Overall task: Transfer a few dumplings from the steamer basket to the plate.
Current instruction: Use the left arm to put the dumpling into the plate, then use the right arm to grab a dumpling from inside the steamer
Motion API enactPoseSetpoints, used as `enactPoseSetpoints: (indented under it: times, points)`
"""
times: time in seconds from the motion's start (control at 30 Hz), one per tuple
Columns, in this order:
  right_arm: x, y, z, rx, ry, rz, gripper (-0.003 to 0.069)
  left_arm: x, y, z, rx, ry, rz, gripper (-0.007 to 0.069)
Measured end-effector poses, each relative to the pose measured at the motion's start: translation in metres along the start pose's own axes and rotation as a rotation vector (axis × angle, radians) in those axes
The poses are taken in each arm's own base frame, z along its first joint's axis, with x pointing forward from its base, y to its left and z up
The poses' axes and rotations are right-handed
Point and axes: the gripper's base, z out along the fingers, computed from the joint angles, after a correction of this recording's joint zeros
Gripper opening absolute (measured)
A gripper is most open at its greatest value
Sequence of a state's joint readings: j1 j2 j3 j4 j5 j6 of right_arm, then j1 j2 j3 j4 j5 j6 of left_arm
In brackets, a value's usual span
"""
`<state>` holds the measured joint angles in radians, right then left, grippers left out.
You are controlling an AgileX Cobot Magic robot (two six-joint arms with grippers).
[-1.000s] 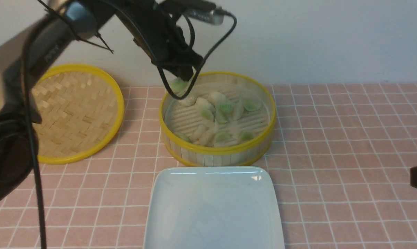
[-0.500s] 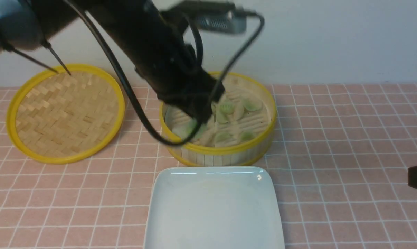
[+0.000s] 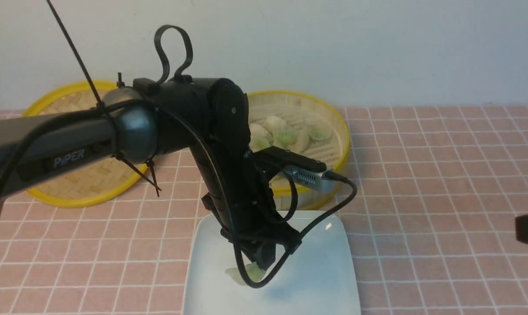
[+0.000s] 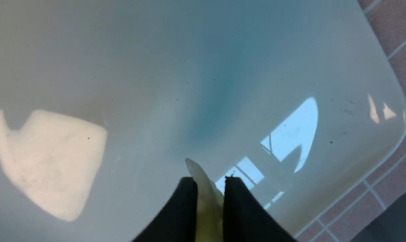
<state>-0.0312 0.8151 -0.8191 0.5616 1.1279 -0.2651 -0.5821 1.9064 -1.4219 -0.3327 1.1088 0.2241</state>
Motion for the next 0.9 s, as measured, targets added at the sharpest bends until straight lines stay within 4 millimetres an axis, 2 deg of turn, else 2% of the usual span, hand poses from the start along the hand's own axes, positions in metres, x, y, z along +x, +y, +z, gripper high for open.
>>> enactPoseSetpoints:
  times: [0.17, 0.27, 0.3, 0.37, 0.47, 0.53, 0.6, 0.67, 0.7, 0.8, 0.83, 0.87, 0.9]
  points:
    - [-0.01, 0.003, -0.003, -0.008, -0.026, -0.007, -0.0015, -0.003, 0.0, -0.002, -0.001, -0.012, 0.004, 0.0262]
    - [-0.033, 0.007, -0.004, -0.045, -0.003, -0.024, -0.0015, -0.008, -0.004, -0.014, 0.004, -0.016, 0.005, 0.0332]
    - [-0.034, 0.008, -0.005, -0.048, -0.006, -0.025, -0.0015, -0.009, -0.005, -0.015, 0.005, -0.015, 0.006, 0.0332]
    - [-0.056, 0.01, 0.001, -0.08, 0.014, -0.04, -0.0013, -0.008, -0.007, -0.026, -0.01, -0.019, 0.013, 0.03]
    - [-0.077, 0.018, 0.019, -0.112, 0.057, -0.078, -0.0011, -0.001, -0.01, -0.051, -0.061, -0.063, 0.02, 0.0167]
    - [-0.093, 0.025, 0.039, -0.12, 0.088, -0.11, -0.0011, 0.011, -0.017, -0.083, -0.11, -0.137, 0.027, 0.0059]
    - [-0.104, 0.034, 0.06, -0.11, 0.119, -0.157, -0.001, 0.024, -0.024, -0.112, -0.141, -0.21, 0.03, 0.0014]
    - [-0.116, 0.043, 0.085, -0.088, 0.148, -0.214, -0.001, 0.043, -0.034, -0.146, -0.164, -0.294, 0.037, -0.0001]
    - [-0.125, 0.047, 0.103, -0.071, 0.16, -0.25, -0.0008, 0.055, -0.04, -0.165, -0.172, -0.35, 0.046, -0.0006]
    - [-0.136, 0.054, 0.134, -0.04, 0.179, -0.319, 0.0003, 0.082, -0.052, -0.198, -0.176, -0.456, 0.063, -0.0006]
    - [-0.143, 0.056, 0.154, -0.018, 0.196, -0.355, 0.0025, 0.098, -0.058, -0.215, -0.177, -0.511, 0.07, -0.0006]
    - [-0.143, 0.056, 0.154, -0.018, 0.196, -0.355, 0.0025, 0.098, -0.058, -0.215, -0.176, -0.511, 0.069, -0.0006]
    - [-0.15, 0.057, 0.175, -0.008, 0.211, -0.373, 0.0048, 0.114, -0.064, -0.23, -0.175, -0.559, 0.072, -0.0006]
